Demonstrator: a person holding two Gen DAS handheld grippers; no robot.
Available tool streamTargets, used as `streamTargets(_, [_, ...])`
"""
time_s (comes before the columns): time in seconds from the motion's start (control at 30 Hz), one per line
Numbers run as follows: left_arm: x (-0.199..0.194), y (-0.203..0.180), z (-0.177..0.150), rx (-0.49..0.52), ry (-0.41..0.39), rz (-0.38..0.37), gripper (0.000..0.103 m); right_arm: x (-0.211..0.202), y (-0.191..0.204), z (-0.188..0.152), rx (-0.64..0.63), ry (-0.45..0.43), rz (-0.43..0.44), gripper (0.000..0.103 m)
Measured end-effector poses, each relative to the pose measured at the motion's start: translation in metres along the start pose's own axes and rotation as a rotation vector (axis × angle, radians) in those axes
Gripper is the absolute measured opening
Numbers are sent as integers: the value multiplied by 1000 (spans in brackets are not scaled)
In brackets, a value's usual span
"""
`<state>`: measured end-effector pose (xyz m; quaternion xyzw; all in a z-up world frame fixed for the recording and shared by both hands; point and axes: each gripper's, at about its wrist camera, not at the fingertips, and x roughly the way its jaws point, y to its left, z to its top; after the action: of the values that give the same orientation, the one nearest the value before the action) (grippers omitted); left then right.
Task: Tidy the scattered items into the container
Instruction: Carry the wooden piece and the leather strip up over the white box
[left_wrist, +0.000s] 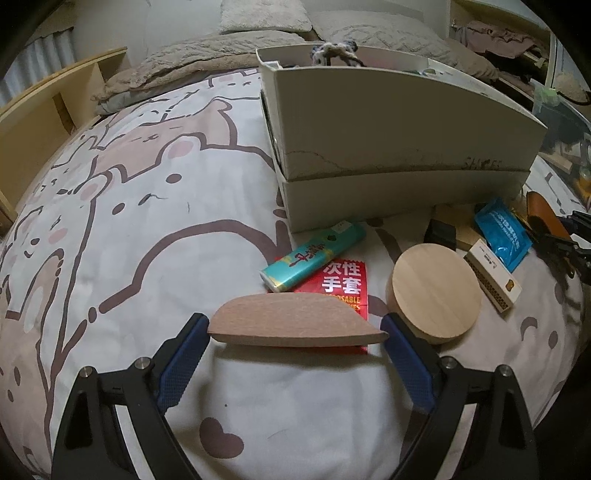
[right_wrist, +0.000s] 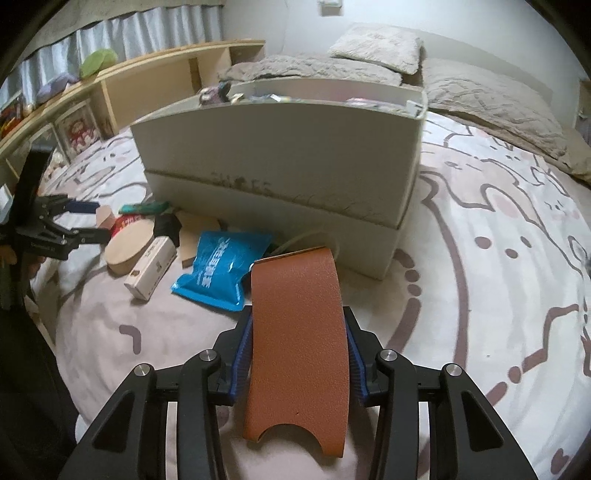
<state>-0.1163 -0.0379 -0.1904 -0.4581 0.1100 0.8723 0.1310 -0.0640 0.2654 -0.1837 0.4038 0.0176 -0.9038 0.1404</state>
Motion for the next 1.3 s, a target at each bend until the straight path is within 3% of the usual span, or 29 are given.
streamTargets(0.83, [-41,-3,20,-31,-132,-57,94,-46,-4,12,105,-137,9,45])
streamTargets(1.3, [-64,-7,56,-41,-222,-93,94,-76,2,54,47,-255,-1,45])
